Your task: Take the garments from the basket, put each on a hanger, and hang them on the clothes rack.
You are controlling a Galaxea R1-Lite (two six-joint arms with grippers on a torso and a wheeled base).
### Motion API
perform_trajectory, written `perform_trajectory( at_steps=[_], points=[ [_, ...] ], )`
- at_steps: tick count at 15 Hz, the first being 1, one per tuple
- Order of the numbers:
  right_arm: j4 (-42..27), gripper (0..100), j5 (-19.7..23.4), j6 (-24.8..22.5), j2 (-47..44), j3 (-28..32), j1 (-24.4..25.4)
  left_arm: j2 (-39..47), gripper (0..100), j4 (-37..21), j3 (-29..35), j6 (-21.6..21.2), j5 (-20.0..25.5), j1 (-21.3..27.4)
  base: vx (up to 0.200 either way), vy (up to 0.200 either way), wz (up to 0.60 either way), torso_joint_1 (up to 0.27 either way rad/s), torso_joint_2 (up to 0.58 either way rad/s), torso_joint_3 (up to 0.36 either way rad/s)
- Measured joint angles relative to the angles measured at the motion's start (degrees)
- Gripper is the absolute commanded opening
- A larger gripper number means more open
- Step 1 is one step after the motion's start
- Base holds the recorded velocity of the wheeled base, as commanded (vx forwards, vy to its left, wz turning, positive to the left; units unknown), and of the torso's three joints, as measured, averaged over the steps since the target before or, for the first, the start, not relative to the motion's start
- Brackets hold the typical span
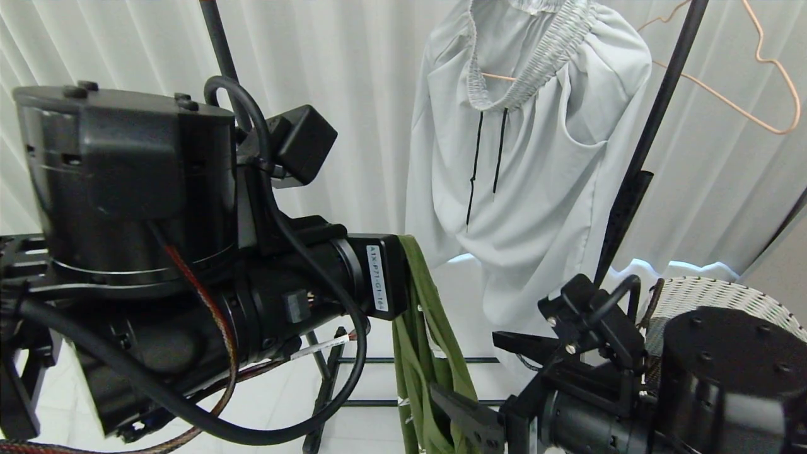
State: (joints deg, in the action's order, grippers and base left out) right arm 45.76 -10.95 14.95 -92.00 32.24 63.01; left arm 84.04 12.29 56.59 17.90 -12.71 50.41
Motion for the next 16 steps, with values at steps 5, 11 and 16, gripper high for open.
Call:
perform_trajectory(
  at_steps=[5, 11, 16],
  points=[
    [0.0, 100, -3.3, -0.2, -5.4, 2.5, -2.8, -0.1, 0, 0.0, 0.4, 0.2, 0.0, 1.2, 0.0, 0.0, 0.0, 0.0, 0.0, 0.0],
    [-0.4, 100, -7.6, -0.3, -9.4, 3.9, -1.8, -0.3, 0, 0.1, 1.5, 0.1, -0.2, 1.4, 0.0, 0.0, 0.0, 0.0, 0.0, 0.0],
    [-4.7, 100, -12.6, -0.5, -9.6, 1.7, -3.5, -1.8, 0, -1.1, 0.2, -1.7, -0.9, 1.3, 0.0, 0.0, 0.0, 0.0, 0.0, 0.0]
  ],
)
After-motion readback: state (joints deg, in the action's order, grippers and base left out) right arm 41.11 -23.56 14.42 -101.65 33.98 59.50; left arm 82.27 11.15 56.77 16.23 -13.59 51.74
